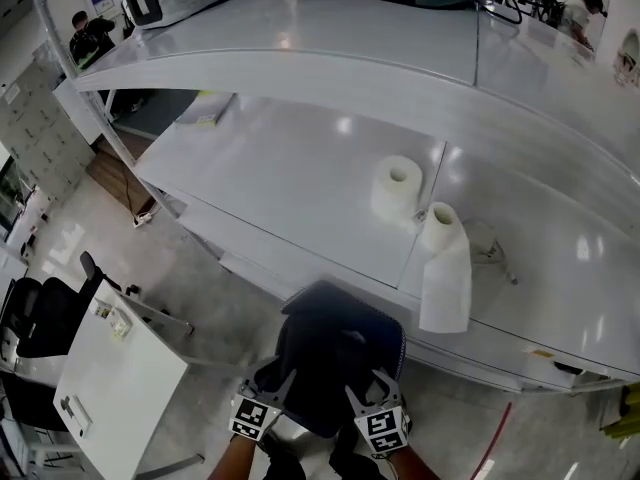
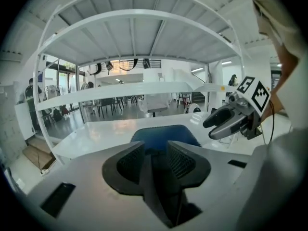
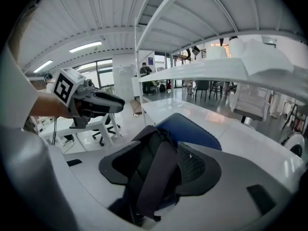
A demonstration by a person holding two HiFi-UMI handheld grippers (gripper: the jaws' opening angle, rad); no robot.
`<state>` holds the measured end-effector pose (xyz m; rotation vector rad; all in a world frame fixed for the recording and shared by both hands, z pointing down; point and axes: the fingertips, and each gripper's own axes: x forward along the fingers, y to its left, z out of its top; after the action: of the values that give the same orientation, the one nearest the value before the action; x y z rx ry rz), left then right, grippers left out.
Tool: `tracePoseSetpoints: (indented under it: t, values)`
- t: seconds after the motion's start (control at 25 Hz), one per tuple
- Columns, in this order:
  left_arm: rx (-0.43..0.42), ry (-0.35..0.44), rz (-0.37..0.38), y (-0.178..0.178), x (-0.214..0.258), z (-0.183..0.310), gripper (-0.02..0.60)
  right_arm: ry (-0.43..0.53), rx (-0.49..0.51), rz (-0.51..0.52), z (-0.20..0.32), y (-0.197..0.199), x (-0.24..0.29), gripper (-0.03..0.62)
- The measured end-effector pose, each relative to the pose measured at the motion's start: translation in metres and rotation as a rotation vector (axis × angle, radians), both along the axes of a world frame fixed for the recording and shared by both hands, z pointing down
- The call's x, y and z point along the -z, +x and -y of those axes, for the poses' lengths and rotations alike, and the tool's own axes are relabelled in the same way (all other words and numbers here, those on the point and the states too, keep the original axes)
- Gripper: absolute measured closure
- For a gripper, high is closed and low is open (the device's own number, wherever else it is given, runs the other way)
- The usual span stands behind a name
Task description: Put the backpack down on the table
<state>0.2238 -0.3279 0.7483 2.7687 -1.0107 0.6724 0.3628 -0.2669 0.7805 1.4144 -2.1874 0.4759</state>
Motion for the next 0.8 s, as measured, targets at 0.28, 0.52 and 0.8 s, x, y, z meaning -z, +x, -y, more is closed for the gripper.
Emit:
tracePoseSetpoints:
  t: [0.28,0.52,0.8]
  values:
    - [0.036,-0.085,0.037,-0.01,-0.095,0.018,0.35,-0.069,-0.064,-0.013,0.009,0.001,-0.076,0.368]
    - [0.099,-0.12,0.062,-0.024,-0.171,0.034,0.277,-0.129,-0.141,-0.007,0.011,0.004,-0.138,0.342]
    - [0.095,-0.244,0.023,-0.018,-0.23,0.032,0.267,-0.159,-0.227,-0.024,0.014,0.003,-0.181,0.341]
